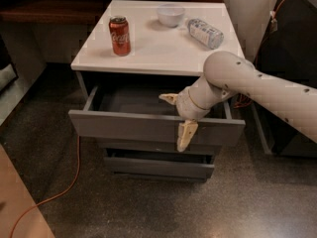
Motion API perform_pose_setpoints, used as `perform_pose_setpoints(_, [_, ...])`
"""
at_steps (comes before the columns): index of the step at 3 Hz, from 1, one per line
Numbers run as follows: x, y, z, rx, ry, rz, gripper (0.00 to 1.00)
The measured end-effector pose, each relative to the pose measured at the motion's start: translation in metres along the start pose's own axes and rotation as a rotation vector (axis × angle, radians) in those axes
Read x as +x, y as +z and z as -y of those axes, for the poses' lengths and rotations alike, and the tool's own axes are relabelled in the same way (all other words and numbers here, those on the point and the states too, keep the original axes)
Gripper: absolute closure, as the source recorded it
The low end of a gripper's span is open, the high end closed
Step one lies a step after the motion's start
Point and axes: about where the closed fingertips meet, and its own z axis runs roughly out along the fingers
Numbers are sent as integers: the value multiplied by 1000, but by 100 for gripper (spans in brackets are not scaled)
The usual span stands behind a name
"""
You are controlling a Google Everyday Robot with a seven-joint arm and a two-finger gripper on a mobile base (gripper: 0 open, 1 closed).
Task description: Place coke can into top drawer
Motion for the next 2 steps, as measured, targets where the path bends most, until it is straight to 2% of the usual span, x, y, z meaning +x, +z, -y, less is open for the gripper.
perform_pose_setpoints(1, [-39, -13, 4, 7, -68, 53, 9])
perform_pose_setpoints(2, [-57, -25, 18, 17, -76, 94, 32])
